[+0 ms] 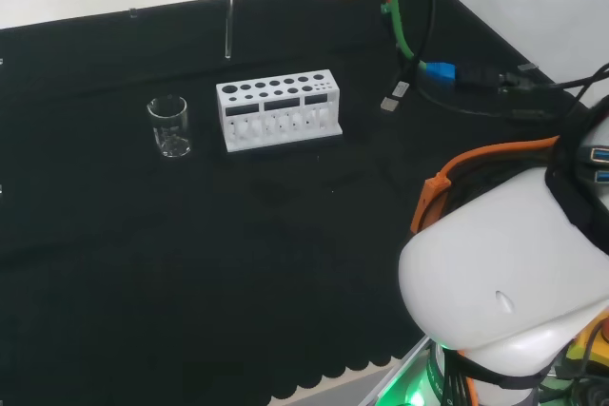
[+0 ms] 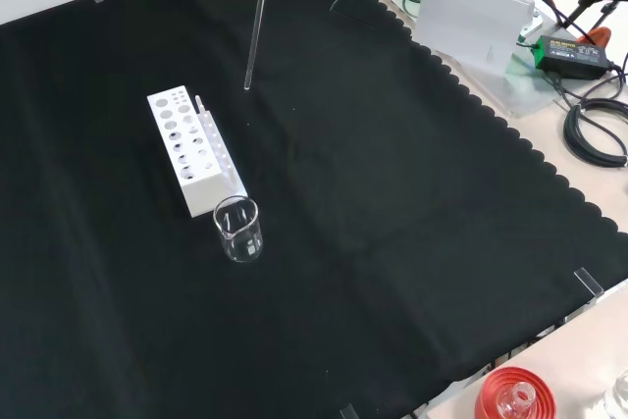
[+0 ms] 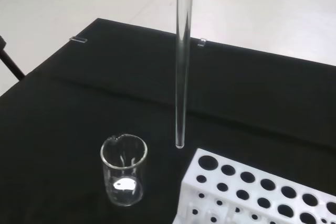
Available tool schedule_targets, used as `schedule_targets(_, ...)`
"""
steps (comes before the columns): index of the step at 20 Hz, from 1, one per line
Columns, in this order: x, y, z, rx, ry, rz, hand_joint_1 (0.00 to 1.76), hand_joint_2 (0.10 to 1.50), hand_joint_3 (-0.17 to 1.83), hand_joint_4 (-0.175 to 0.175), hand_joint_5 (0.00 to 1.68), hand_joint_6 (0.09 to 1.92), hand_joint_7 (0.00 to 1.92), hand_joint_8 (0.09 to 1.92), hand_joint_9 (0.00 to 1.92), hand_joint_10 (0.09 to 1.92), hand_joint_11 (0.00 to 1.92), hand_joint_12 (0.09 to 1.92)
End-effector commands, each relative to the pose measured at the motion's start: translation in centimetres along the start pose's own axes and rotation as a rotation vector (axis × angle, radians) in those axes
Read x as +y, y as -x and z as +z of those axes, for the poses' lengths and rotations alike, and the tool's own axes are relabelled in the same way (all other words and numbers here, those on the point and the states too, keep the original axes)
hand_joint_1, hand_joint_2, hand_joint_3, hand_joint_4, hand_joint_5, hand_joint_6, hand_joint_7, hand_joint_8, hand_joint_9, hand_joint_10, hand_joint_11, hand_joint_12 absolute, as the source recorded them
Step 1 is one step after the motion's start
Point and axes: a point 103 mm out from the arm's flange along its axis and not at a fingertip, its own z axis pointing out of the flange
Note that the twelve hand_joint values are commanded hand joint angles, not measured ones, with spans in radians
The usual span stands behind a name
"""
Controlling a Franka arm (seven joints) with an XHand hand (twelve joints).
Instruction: Stir in the beaker to the left of the white test tube rack with the glass rod.
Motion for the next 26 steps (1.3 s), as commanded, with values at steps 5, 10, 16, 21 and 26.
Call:
schedule_targets(5,3.1,-3.5,0.1,0.016,-0.006,-0.077,1.23,1.04,-0.17,-0.175,1.41,0.29,1.74,0.43,1.85,0.39,1.68,0.72)
schedule_targets(10,4.7,-4.4,0.6,0.024,-0.009,-0.109,1.23,1.04,-0.17,-0.175,1.41,0.29,1.74,0.42,1.85,0.39,1.68,0.72)
schedule_targets(16,6.7,-5.1,1.6,0.032,-0.022,-0.135,1.23,1.04,-0.17,-0.175,1.41,0.28,1.74,0.42,1.85,0.38,1.68,0.72)
schedule_targets(21,8.5,-5.5,2.6,0.033,-0.036,-0.15,1.23,1.04,-0.17,-0.175,1.41,0.28,1.74,0.42,1.85,0.38,1.68,0.72)
schedule_targets(26,9.4,-5.4,3.2,0.034,-0.037,-0.156,1.23,1.04,-0.17,-0.175,1.41,0.28,1.74,0.41,1.85,0.38,1.68,0.72)
